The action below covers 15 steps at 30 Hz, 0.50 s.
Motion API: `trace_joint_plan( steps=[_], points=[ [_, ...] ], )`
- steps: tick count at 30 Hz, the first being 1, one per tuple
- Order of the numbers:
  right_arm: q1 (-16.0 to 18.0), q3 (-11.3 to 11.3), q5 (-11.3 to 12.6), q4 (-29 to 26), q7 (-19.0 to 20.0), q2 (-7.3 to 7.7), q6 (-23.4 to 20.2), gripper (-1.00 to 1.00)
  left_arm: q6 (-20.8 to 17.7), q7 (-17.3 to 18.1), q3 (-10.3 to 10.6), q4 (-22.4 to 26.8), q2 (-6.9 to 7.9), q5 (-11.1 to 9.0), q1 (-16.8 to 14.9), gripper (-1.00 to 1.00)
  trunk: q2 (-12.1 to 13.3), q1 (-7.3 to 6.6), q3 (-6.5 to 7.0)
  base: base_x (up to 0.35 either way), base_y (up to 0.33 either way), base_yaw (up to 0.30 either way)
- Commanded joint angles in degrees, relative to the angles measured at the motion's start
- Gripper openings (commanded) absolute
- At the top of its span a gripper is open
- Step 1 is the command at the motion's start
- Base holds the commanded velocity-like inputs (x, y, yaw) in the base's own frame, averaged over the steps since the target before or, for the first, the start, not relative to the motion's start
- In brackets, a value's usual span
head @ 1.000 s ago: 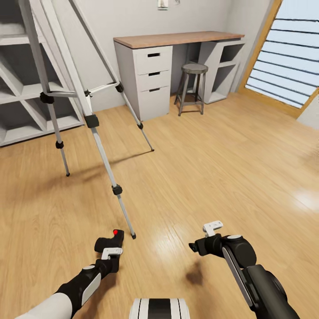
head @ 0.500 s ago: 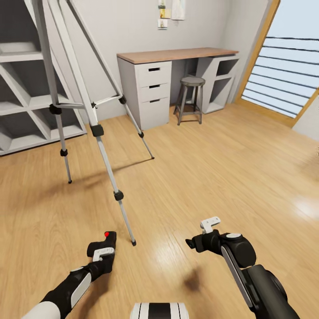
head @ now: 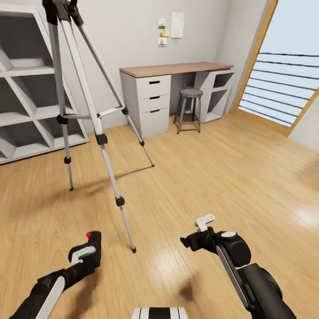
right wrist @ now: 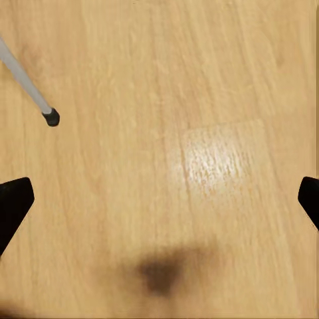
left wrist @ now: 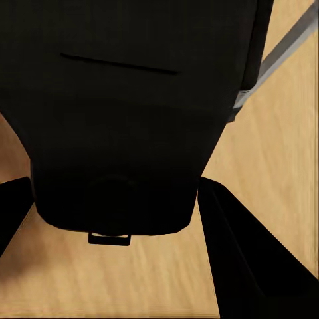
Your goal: Attach the digital camera to the camera tripod in the bedroom.
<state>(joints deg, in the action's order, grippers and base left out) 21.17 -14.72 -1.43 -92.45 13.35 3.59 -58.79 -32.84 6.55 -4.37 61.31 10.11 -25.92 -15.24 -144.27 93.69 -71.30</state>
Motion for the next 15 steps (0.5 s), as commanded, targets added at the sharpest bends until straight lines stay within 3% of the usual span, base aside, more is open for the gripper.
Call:
trace_joint_plan(
  steps=[1,10,15],
  points=[
    [0.2,-0.1,-0.2,-0.1,0.2,0.03,-0.2,1.00,-1.6,0.3,-0.9,2.1,0.04,-0.1,0.9,-1.00,0.0,-0.03,0.18,0.000,0.000,0.000],
    [1.5,-0.1,-0.2,-0.1,0.3,0.30,1.4,1.00,-10.4,0.0,-5.7,13.6,-0.32,-0.2,4.5,-1.00,0.1,-0.26,2.18,0.000,0.000,0.000],
    [1.8,-0.1,-0.2,-0.1,0.3,0.33,3.3,1.00,-12.8,-0.1,-7.2,16.7,-1.27,-0.2,5.1,-1.00,0.2,-0.39,3.29,0.000,0.000,0.000]
  ],
)
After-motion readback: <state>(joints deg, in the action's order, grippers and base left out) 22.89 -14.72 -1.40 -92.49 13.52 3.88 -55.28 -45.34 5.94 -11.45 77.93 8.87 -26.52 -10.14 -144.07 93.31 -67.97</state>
